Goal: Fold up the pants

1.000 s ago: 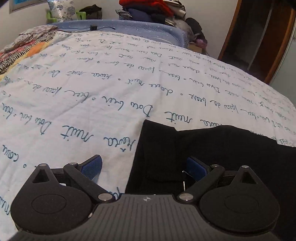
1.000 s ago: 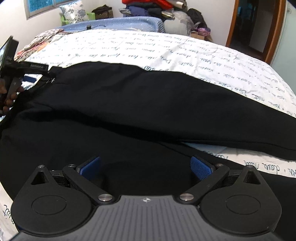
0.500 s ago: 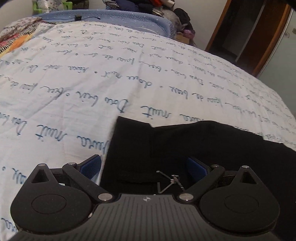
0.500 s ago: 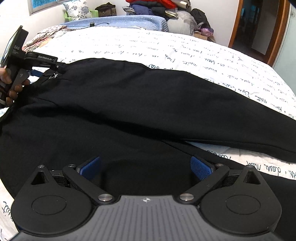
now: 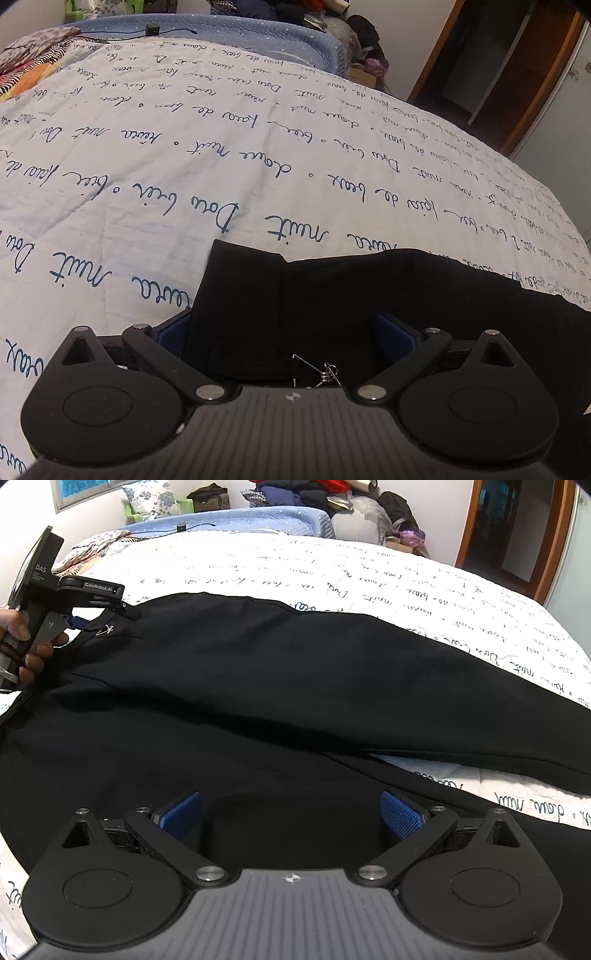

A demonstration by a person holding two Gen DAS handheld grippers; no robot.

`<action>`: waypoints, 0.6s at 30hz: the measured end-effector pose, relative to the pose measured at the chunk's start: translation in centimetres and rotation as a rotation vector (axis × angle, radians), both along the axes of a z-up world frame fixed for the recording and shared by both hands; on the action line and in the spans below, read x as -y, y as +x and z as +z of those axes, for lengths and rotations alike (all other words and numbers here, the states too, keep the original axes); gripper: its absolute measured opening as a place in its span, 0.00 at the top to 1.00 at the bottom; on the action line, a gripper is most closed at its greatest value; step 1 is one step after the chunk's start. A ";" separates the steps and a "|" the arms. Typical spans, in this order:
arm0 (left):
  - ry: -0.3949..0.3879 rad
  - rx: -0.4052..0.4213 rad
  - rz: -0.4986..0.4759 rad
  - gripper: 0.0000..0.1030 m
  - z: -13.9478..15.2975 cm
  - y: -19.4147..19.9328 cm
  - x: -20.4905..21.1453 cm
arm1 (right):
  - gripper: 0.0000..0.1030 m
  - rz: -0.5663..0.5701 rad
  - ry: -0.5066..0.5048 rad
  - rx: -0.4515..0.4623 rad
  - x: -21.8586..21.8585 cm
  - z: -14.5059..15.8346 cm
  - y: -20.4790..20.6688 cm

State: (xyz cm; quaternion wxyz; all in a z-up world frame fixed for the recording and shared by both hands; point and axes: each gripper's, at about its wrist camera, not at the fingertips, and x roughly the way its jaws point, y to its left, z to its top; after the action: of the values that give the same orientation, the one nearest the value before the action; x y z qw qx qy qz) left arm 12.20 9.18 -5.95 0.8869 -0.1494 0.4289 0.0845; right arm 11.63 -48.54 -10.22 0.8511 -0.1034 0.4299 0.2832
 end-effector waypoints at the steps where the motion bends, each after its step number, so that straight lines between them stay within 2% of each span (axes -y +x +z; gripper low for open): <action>1: 0.000 0.000 0.000 0.02 0.0 0.0 0.0 | 0.00 0.004 -0.001 0.001 -0.1 0.0 -0.2; 8: -0.018 0.010 0.004 0.03 -0.2 0.1 -0.3 | 0.00 0.003 0.002 -0.001 0.0 0.0 -0.1; 10: -0.023 0.020 0.014 0.06 -0.3 0.0 -0.5 | 0.00 -0.002 0.004 -0.004 0.1 0.0 -0.1; 13: -0.015 0.029 0.040 0.21 0.0 -0.3 -0.9 | 0.00 -0.005 0.003 -0.006 0.2 -0.1 0.0; 15: -0.002 0.030 0.064 0.45 0.1 -0.5 -1.3 | 0.00 -0.003 0.002 -0.010 0.1 -0.3 0.0; 17: -0.009 0.038 0.080 0.62 0.3 -0.9 -2.1 | 0.00 0.001 0.003 -0.011 0.1 -0.3 -0.1; 18: -0.033 0.046 0.082 0.66 0.3 -1.0 -2.6 | 0.00 0.004 0.003 -0.010 0.0 -0.3 -0.1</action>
State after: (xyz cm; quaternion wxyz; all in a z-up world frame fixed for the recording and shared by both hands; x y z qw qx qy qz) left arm 11.16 11.74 -5.64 0.8896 -0.1834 0.4034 0.1102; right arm 11.52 -48.53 -10.57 0.8484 -0.1016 0.4337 0.2860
